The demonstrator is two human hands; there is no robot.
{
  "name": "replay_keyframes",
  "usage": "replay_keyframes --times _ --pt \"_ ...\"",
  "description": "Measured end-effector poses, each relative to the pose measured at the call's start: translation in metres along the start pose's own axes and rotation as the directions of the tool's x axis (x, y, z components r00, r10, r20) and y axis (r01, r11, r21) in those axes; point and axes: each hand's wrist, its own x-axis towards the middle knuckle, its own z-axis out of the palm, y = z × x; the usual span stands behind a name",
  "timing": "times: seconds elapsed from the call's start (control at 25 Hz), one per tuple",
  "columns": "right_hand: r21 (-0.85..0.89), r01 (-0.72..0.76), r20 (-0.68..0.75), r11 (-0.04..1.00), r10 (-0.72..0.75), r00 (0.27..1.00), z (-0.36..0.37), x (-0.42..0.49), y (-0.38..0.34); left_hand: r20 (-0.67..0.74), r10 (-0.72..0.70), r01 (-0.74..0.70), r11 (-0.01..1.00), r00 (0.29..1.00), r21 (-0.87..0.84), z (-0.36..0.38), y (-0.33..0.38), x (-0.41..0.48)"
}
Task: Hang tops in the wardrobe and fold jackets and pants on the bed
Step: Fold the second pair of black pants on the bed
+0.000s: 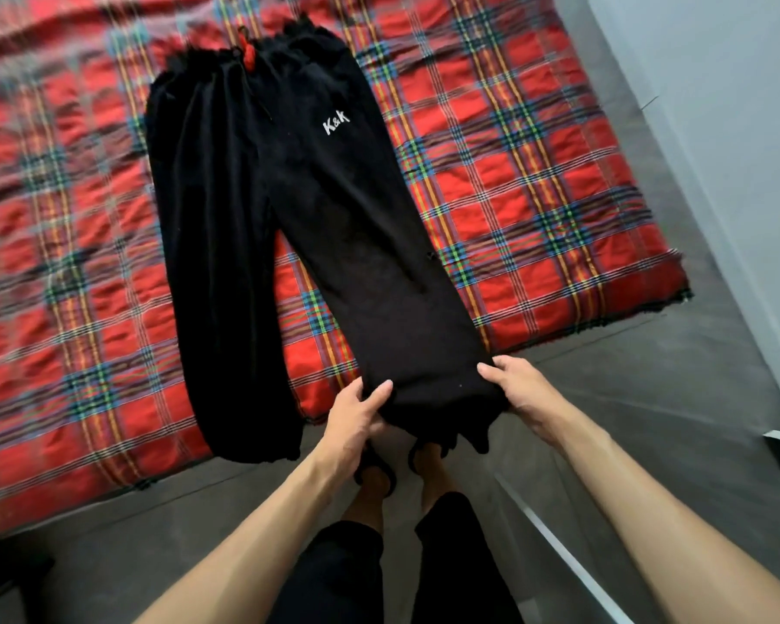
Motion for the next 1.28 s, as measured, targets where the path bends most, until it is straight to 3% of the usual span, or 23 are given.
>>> replay_keyframes --times 0.16,0.36,0.48,0.6,0.72,0.8,0.84,0.92,0.96,1.0,1.08,1.16,1.28 --pt "0.095 -0.011 -0.059 0.995 0.017 0.998 0.012 -0.034 -0.032 -0.014 0.021 -0.02 0.998 1.0 0.056 0.02 0.017 -0.029" --pt "-0.057 -0.051 -0.022 0.997 0.05 0.999 0.005 -0.07 -0.044 -0.054 0.065 -0.065 0.998 0.996 -0.003 0.025 0.037 -0.058" --pt "-0.126 0.017 -0.05 0.992 -0.024 0.998 0.001 -0.082 -0.047 -0.046 0.117 -0.117 0.993 0.992 0.004 0.022 0.039 -0.071" --pt "-0.171 0.138 -0.015 0.975 -0.143 0.99 0.003 -0.092 -0.06 0.025 0.13 -0.133 0.976 0.991 0.171 0.02 0.048 -0.081" --pt "0.046 0.154 0.055 0.987 -0.156 0.986 0.003 -0.112 -0.099 0.192 0.169 -0.214 0.945 0.967 0.247 0.004 0.075 -0.096" --pt "0.204 0.158 0.125 0.966 -0.186 0.975 0.0 -0.118 -0.124 0.26 0.315 -0.4 0.822 0.913 0.405 -0.007 0.096 -0.104" --pt "0.228 0.182 0.161 0.956 -0.222 0.962 0.003 -0.123 -0.142 0.248 0.42 -0.485 0.7 0.873 0.524 -0.014 0.11 -0.105" --pt "0.136 0.312 0.179 0.94 -0.333 0.926 0.012 -0.126 -0.168 0.189 0.655 -0.545 0.395 0.732 0.74 -0.023 0.134 -0.1" --pt "0.022 0.417 0.146 0.909 -0.415 0.898 0.018 -0.125 -0.179 0.157 0.734 -0.521 0.298 0.661 0.8 -0.026 0.148 -0.097" --pt "-0.115 0.527 0.086 0.842 -0.52 0.85 0.023 -0.123 -0.189 0.133 0.778 -0.517 0.27 0.614 0.812 -0.03 0.16 -0.094" --pt "-0.404 0.647 -0.052 0.646 -0.723 0.689 0.029 -0.113 -0.214 0.116 0.806 -0.618 0.344 0.581 0.707 -0.036 0.183 -0.081" --pt "-0.421 0.718 -0.074 0.554 -0.81 0.581 0.034 -0.106 -0.243 0.084 0.734 -0.669 0.559 0.674 0.489 -0.036 0.208 -0.071" --pt "-0.263 0.71 0.08 0.653 -0.719 0.691 0.057 -0.042 -0.294 -0.073 0.625 -0.561 0.741 0.777 0.369 -0.049 0.249 -0.008"
